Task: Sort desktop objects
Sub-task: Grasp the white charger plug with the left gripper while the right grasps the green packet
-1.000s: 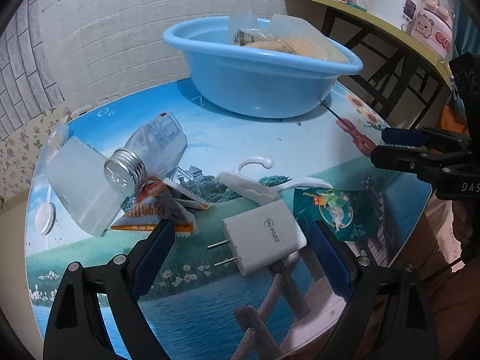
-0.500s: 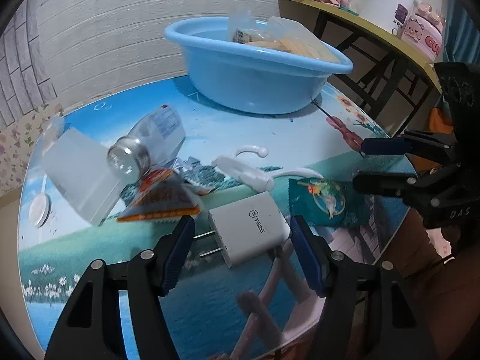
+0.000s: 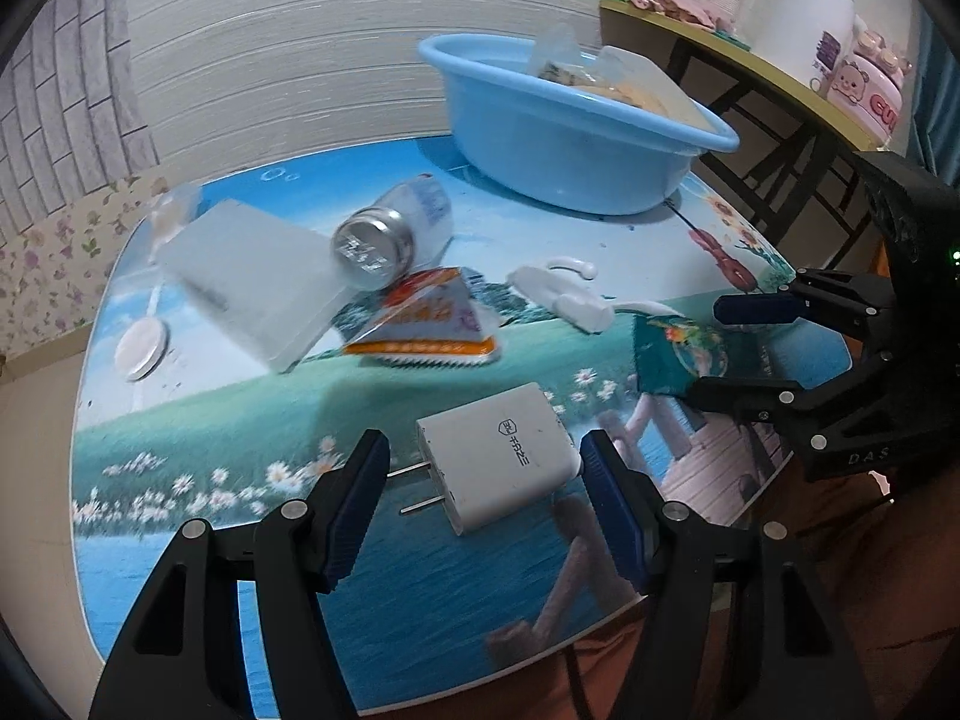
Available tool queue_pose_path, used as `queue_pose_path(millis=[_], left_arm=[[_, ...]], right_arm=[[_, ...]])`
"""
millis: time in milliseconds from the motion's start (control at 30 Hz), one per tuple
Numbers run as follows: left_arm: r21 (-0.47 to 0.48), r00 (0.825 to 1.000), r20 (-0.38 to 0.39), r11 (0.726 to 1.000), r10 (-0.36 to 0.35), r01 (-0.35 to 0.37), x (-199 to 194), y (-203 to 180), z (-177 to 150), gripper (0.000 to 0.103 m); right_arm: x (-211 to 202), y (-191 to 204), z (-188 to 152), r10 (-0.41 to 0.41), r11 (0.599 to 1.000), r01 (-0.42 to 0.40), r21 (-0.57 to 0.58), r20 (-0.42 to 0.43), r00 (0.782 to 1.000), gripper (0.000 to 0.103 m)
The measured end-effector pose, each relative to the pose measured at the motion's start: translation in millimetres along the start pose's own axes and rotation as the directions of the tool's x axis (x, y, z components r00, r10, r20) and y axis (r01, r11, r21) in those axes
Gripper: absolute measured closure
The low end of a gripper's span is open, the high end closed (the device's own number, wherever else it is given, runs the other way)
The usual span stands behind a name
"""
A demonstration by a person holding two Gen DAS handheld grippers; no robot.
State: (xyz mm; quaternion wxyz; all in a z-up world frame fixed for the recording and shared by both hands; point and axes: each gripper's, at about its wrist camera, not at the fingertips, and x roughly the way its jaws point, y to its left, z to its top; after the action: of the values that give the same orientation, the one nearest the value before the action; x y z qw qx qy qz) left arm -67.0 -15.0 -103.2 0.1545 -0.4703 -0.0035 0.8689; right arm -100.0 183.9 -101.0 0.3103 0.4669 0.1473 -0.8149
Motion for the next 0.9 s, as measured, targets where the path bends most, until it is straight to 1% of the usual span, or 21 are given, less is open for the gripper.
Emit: queue_pose_path(millis=[167,200,233,267,333,467,600,633,900], left_arm=[[-0.015,1.0,0.0,1.0,0.018,-0.018,-3.2,5.3,-2.9,0.037],[-0.018,1.0,-0.002,1.0,0.023,-0.023,-3.5,5.5,-3.3,0.035],[-0.021,0.999,-0.004,0.999,0.032,-0.032,-3.9,5.9,-3.6,0.033],[-0.021,0.999,-0.004,0.999,0.037,-0.037,-3.9,5.8,-3.8,0.032],[-0.025,0.999,-0.005,0.999,0.046,-0.046,-4.2,5.7,-4.4,0.031],[-0.044,0.998,-0.011,0.997,0.061,-0.061,-2.2,6.6,-5.5,0.028],[-0.05,0.997,-0.026,0.996,0.069,-0.07,3.2,3.9,-6.5,0.028],[-0.049,0.997,-0.027,0.996,0.071,-0.072,4.2,2.4,-6.2,0.028],[-0.037,0.993,-0.026,0.992,0.117,-0.118,11.2,-7.5,-3.0,0.028]], right_arm=[[3.9,4.1,1.4,0.007,1.0,-0.007,-0.025,-0.002,1.0,0.034],[3.8,5.1,0.8,0.005,1.0,-0.005,-0.03,-0.001,1.0,0.034],[3.2,5.8,0.0,0.001,0.999,-0.001,-0.036,0.0,1.0,0.038],[2.5,5.6,-0.2,-0.008,0.999,0.008,-0.04,0.003,1.0,0.044],[1.3,3.2,-0.2,-0.013,0.999,0.013,-0.03,0.006,1.0,0.049],[-2.0,-5.0,-4.3,-0.024,1.0,0.024,0.003,0.01,1.0,0.051],[-8.0,-15.0,-11.0,-0.021,0.999,0.02,0.046,0.018,1.0,0.053],[-9.4,-17.4,-12.5,-0.025,0.998,0.024,0.055,0.02,0.999,0.056],[-20.4,-37.4,-22.5,-0.073,0.99,0.07,0.125,0.022,0.997,0.057]])
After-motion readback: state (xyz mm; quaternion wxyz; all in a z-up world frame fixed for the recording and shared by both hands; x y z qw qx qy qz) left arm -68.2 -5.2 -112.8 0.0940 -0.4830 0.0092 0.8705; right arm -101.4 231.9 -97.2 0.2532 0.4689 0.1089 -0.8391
